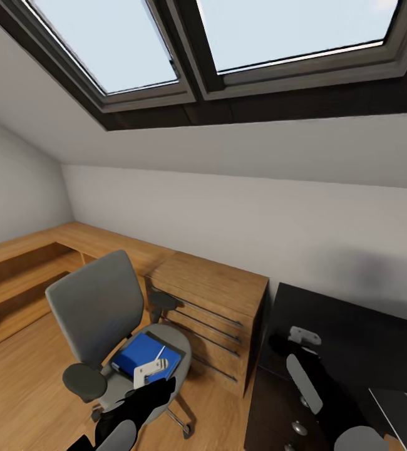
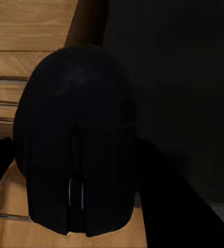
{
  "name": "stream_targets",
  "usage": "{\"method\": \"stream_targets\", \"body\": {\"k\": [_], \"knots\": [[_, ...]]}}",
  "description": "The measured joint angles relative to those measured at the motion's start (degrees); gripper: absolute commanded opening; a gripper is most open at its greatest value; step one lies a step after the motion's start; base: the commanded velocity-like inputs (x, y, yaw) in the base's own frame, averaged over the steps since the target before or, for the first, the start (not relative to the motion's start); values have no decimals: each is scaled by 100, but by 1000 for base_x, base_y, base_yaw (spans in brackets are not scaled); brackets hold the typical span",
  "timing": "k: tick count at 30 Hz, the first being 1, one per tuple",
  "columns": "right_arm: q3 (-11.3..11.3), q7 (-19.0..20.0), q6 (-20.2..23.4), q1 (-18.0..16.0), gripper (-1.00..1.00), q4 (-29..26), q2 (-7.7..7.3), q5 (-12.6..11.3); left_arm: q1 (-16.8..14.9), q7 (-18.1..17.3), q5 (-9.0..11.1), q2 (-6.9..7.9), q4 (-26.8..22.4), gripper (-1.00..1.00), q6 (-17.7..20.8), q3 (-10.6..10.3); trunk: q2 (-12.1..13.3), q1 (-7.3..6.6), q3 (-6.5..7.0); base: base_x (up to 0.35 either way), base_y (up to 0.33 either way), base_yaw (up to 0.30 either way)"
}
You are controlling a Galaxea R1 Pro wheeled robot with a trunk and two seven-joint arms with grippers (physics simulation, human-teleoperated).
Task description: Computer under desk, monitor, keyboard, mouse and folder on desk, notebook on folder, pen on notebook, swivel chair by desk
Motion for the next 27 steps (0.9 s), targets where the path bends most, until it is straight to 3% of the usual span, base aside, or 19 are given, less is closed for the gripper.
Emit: {"method": "stream_targets", "body": {"k": [3,4,6,15,19,23,27], "knots": [[5,-188,110,511,-100,-1058,-3,-9,0,13,8,6,9,100,-5,0,0,0,0,0,0,0],[3,-252,142,865,-100,-1705,-6,-98,0,17,5,13,13,100,-6,1,-1,0,0,0,0,0],[2,-285,157,1089,-100,-2121,-10,-222,0,19,6,17,16,100,-7,0,0,0,0,0,0,0],[2,-299,164,1237,-100,-2414,-13,-326,0,36,17,19,23,100,-12,0,1,0,0,-1,5,0],[2,-299,135,1241,-100,-2418,-14,-330,0,40,19,19,26,100,-9,0,2,2,0,-198,239,-58],[-197,-299,124,1242,-100,-2409,-9,-329,-1,40,20,2,27,100,-8,-9,2,3,-1,-256,205,-204],[-251,-301,118,1241,-100,-2405,-5,-331,-1,39,17,2,26,100,-9,-10,1,4,-3,-261,140,-61]]}}
